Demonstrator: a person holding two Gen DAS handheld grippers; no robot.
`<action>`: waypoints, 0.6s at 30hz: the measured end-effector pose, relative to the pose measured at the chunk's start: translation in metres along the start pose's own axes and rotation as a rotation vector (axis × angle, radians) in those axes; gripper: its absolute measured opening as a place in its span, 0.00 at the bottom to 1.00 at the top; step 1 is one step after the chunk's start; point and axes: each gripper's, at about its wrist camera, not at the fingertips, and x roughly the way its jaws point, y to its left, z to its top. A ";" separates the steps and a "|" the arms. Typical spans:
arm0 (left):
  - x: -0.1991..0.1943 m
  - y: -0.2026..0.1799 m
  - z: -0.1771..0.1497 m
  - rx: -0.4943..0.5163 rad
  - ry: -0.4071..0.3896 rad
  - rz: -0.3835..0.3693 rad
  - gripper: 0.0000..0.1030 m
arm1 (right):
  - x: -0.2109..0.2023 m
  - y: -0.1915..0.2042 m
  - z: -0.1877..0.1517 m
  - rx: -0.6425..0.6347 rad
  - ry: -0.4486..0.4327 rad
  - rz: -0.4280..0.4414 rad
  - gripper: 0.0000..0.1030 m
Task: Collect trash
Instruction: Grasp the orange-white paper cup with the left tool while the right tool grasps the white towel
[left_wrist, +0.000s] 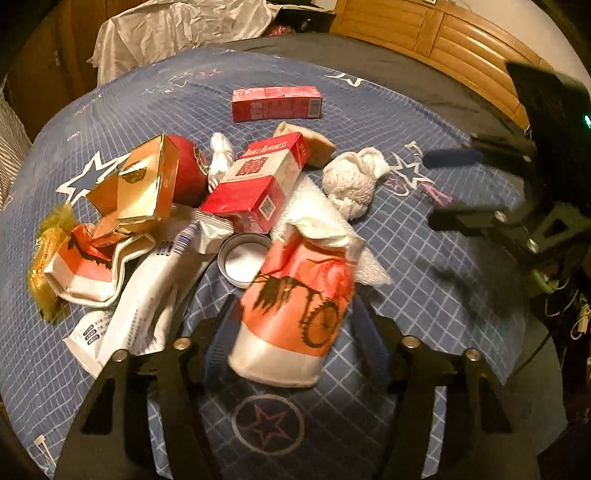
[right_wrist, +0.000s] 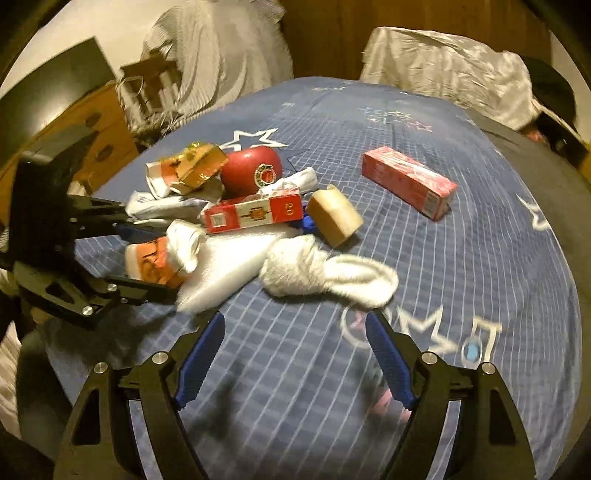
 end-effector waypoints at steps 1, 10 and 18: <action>-0.001 0.000 -0.001 -0.006 -0.007 -0.002 0.53 | 0.002 0.001 0.003 -0.016 0.006 0.002 0.77; -0.023 -0.002 -0.019 -0.086 -0.074 -0.030 0.36 | 0.038 0.010 0.028 -0.178 0.064 0.026 0.77; -0.039 0.003 -0.032 -0.172 -0.116 -0.039 0.31 | 0.061 0.017 0.036 -0.217 0.073 0.021 0.77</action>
